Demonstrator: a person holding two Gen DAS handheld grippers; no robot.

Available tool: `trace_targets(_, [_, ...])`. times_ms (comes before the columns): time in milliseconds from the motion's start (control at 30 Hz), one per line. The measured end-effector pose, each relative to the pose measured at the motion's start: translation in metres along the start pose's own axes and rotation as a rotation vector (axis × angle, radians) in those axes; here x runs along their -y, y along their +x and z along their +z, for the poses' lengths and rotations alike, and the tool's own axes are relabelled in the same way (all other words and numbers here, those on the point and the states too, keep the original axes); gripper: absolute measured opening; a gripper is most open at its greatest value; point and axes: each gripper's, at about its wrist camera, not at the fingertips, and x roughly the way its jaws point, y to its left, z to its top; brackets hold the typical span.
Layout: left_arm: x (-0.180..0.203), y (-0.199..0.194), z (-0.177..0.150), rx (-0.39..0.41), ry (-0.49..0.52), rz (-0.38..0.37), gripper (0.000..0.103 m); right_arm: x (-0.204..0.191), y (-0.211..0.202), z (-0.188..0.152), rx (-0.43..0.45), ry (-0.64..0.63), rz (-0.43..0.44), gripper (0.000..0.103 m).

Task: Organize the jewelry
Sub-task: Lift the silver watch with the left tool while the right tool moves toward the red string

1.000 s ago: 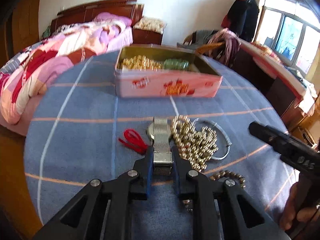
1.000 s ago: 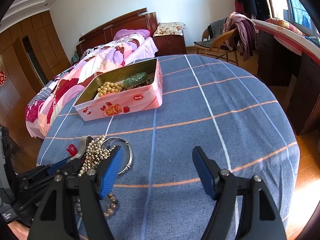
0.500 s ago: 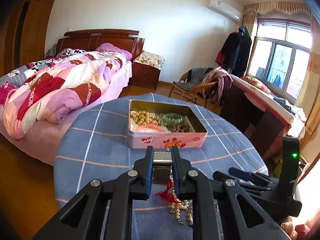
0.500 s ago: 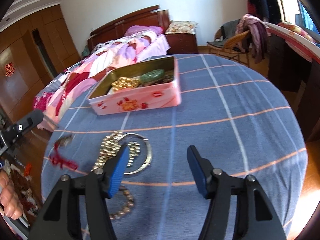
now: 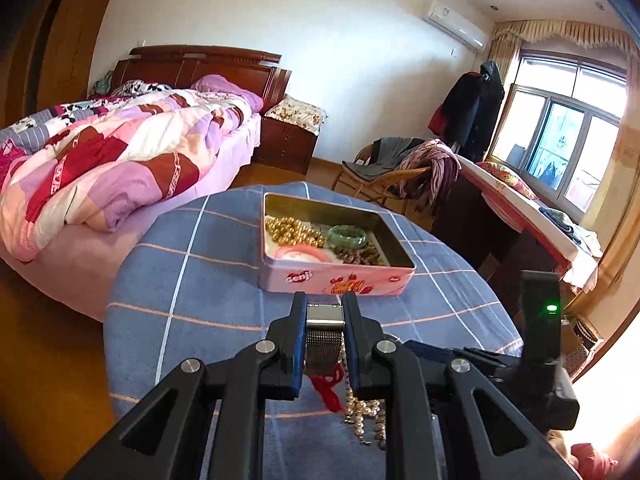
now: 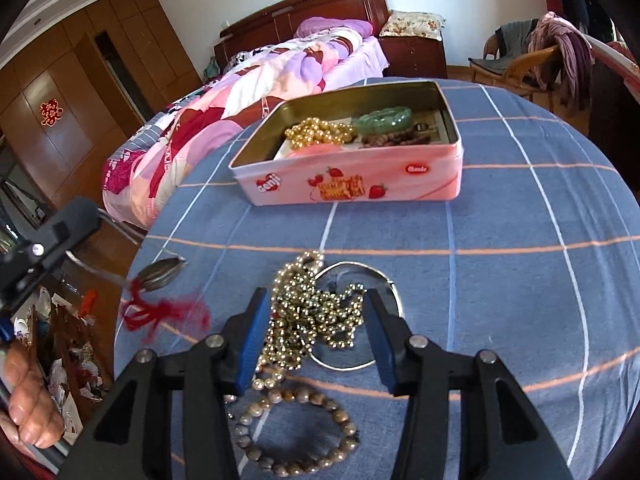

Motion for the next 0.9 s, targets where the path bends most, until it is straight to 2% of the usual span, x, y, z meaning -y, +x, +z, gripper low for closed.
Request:
trace_targets(100, [-0.006,0.010,-0.007,-0.027,0.010,0.059,0.016,-0.009,-0.003,-0.001,-0.007,-0.029,0.034,0.052])
trace_targets(233, [-0.021,0.027,-0.019,-0.104,0.013,0.167,0.016,-0.024,0.005,-0.003,-0.029,-0.084,0.036,0.052])
trace_targets(300, [-0.033,0.031,-0.026,-0.135,-0.003,0.196,0.016,-0.027,0.009,-0.004,-0.046,-0.092,0.050,0.052])
trace_targets(500, [-0.053,0.026,-0.035,-0.151,-0.043,0.194,0.017,-0.055,0.016,-0.007,-0.071,-0.191,0.082,0.052])
trace_targets(633, [-0.057,0.027,-0.037,-0.162,-0.061,0.176,0.017,-0.072,0.033,-0.005,-0.118,-0.230,0.129,0.052])
trace_targets(700, [-0.057,0.028,-0.037,-0.165,-0.058,0.176,0.017,-0.080,0.044,-0.003,-0.137,-0.243,0.132,0.052])
trace_targets(767, [-0.060,0.027,-0.036,-0.161,-0.065,0.184,0.017,-0.085,0.053,0.000,-0.154,-0.254,0.135,0.047])
trace_targets(900, [-0.063,0.025,-0.034,-0.164,-0.059,0.167,0.017,-0.096,0.066,0.001,-0.168,-0.294,0.137,0.048])
